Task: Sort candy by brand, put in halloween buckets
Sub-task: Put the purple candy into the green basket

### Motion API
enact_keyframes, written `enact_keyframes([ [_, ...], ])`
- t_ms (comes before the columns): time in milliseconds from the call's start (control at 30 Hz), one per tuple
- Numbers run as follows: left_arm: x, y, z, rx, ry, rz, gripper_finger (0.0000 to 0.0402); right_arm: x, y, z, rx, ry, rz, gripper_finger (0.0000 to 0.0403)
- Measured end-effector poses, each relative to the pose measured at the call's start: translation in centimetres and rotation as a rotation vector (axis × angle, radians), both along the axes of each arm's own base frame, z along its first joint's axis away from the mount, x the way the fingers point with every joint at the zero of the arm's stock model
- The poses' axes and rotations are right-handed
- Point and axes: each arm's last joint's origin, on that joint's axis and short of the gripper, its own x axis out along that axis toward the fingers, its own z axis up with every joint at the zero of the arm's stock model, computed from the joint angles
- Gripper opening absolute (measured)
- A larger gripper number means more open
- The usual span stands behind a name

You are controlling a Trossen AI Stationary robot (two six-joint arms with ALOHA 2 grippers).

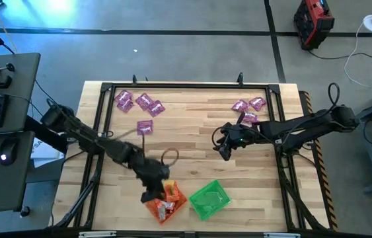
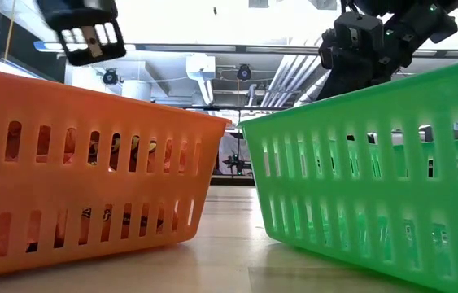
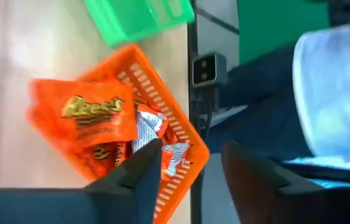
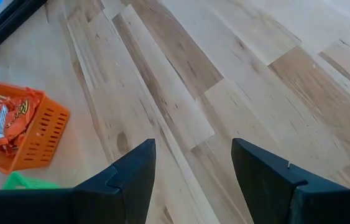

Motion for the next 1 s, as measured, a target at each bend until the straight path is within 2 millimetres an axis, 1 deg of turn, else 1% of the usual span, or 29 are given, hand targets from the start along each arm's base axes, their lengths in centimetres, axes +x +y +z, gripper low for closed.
enact_keyframes([
  [33,-0.2,1.0,0.5,0.004,0.014,0.026,0.0174,0.0,0.0,0.0,0.000,0.000,0.000,0.0204],
  [100,-1.1,3.9,1.3,0.054,0.074,0.093,0.0193,0.0,0.0,0.0,0.000,0.000,0.000,0.0204],
  [200,-3.1,9.0,2.4,0.171,0.159,0.251,0.0211,0.0,0.0,0.0,0.000,0.000,-0.001,0.0204],
  [267,-4.5,12.8,2.8,0.241,0.235,0.381,0.0218,0.0,0.0,0.0,0.002,-0.001,-0.003,0.0204],
  [367,-6.4,18.2,2.3,0.331,0.352,0.568,0.0221,0.0,-0.1,0.0,0.012,-0.008,-0.048,0.0204],
  [433,-7.3,21.0,1.7,0.350,0.381,0.639,0.0221,0.0,-0.2,0.1,0.027,-0.013,-0.101,0.0204],
  [467,-7.6,22.1,1.2,0.353,0.401,0.664,0.0221,0.0,-0.2,0.1,0.040,-0.016,-0.127,0.0204],
  [533,-7.8,23.7,0.3,0.361,0.435,0.679,0.0221,0.1,-0.2,0.1,0.068,-0.022,-0.169,0.0204],
  [633,-7.9,25.0,-1.4,0.388,0.520,0.701,0.0221,0.1,-0.2,0.1,0.124,-0.028,-0.224,0.0204],
  [833,-7.6,26.1,-5.7,0.388,0.713,0.685,0.0221,0.2,-0.2,0.2,0.259,-0.063,-0.350,0.0204],
  [900,-7.4,26.6,-6.8,0.387,0.729,0.676,0.0221,0.3,-0.2,0.4,0.278,-0.089,-0.388,0.0204],
  [1000,-6.9,27.2,-7.8,0.405,0.707,0.647,0.0221,0.6,-0.3,0.7,0.307,-0.147,-0.446,0.0204],
])
